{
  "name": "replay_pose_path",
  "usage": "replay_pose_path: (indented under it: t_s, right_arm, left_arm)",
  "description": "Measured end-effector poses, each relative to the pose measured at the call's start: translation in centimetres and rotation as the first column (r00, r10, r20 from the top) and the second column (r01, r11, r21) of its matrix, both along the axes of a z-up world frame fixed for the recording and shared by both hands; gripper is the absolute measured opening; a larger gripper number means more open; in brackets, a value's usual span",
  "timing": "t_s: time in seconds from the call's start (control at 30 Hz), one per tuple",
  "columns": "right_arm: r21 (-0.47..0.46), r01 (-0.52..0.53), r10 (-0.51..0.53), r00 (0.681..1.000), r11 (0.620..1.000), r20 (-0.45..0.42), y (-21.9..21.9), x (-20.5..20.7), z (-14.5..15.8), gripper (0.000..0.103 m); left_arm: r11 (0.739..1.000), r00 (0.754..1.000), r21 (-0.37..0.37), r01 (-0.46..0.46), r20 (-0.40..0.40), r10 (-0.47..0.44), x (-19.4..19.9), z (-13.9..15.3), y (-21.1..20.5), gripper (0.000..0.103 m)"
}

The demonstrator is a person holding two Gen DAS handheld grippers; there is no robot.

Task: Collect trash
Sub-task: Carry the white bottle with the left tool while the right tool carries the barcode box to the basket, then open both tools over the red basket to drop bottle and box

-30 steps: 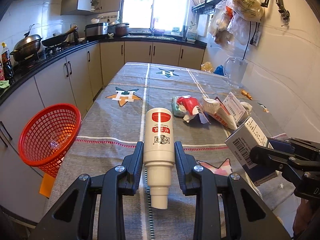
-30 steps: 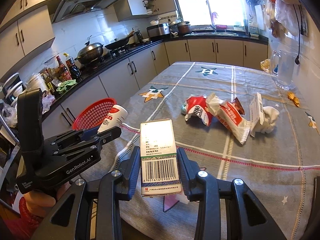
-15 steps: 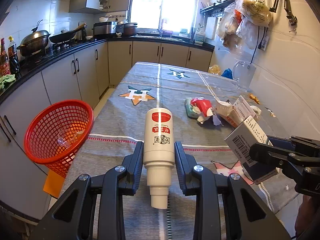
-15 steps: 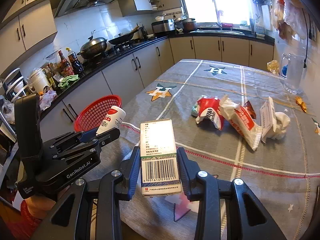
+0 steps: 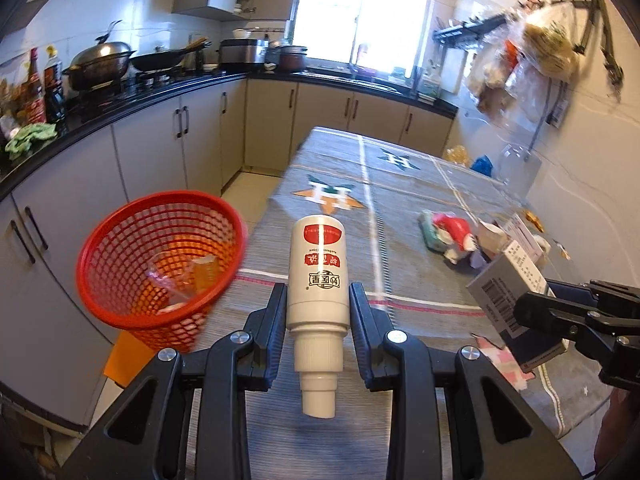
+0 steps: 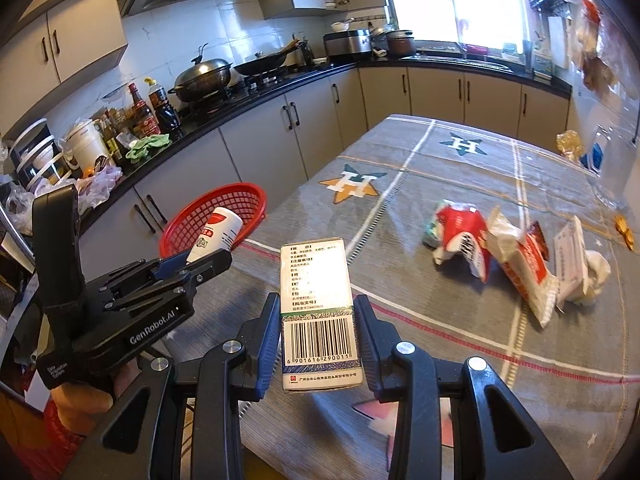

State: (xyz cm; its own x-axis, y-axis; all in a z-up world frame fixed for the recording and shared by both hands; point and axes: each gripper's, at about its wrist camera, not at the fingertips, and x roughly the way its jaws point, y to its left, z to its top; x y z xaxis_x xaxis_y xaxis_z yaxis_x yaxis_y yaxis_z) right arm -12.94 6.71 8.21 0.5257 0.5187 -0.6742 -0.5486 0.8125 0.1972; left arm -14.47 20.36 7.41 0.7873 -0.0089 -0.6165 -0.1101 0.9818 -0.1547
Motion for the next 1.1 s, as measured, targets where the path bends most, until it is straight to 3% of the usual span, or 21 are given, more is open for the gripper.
replay_pose_path:
  t_s: [0.6, 1.1]
  right_arm:
    - [0.018, -0.108, 0.109, 0.992, 0.994, -0.066, 10.5, 5.3, 1.0, 0.040]
    - [0.033, -0.141, 0.144, 0.974, 0.990, -0.173, 19.4, 10.2, -2.1, 0.040]
  left_arm:
    - [0.975, 0.980, -0.101, -0.200, -0.045, 0.196, 1.7, -1.3, 13.2, 0.029]
    - [0.966, 0.972, -0.125, -0.227, -0.097, 0.216, 4.1, -3.8, 16.0, 0.029]
